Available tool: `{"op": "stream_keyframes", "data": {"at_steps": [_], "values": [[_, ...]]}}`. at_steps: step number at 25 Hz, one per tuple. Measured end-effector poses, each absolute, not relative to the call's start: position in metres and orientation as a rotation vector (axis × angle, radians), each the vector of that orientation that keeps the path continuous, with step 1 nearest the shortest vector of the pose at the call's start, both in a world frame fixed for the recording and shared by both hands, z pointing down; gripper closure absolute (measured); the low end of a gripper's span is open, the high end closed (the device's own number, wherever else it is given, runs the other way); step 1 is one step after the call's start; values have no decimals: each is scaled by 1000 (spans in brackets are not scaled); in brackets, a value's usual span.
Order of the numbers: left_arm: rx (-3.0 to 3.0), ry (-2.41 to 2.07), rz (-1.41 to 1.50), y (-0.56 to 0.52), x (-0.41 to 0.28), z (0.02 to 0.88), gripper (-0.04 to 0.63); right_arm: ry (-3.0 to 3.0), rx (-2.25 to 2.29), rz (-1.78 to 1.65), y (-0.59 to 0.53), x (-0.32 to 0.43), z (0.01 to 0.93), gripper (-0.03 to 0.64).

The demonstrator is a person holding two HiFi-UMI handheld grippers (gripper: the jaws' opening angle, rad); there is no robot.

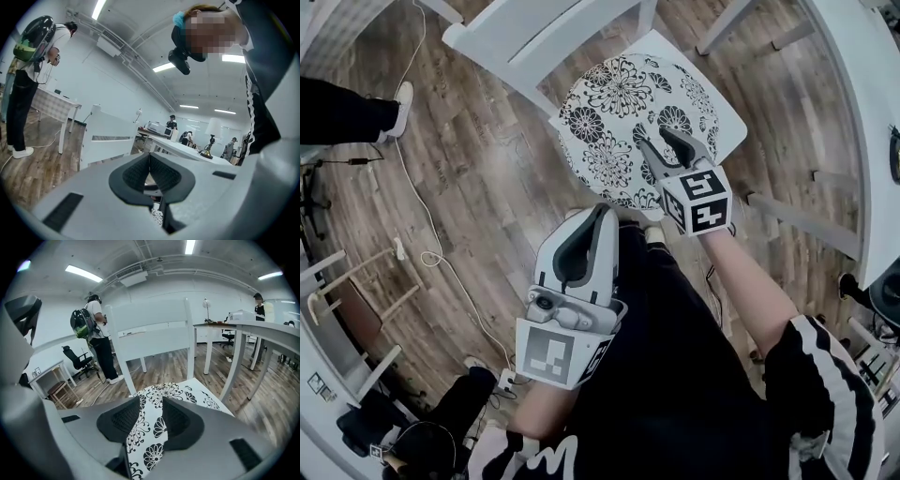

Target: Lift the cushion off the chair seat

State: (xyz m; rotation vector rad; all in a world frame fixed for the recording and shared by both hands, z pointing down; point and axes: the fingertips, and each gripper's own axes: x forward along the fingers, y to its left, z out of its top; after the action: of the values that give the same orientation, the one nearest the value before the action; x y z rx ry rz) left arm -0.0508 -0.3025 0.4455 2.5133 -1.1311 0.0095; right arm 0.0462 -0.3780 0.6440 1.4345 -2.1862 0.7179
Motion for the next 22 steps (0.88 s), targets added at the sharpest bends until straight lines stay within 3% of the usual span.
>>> {"op": "stream_keyframes", "data": {"at_steps": [22], "values": [[2461,-1142,9,-311,-65,456,589,-1977,1372,857,-410,49,746,476]]}}
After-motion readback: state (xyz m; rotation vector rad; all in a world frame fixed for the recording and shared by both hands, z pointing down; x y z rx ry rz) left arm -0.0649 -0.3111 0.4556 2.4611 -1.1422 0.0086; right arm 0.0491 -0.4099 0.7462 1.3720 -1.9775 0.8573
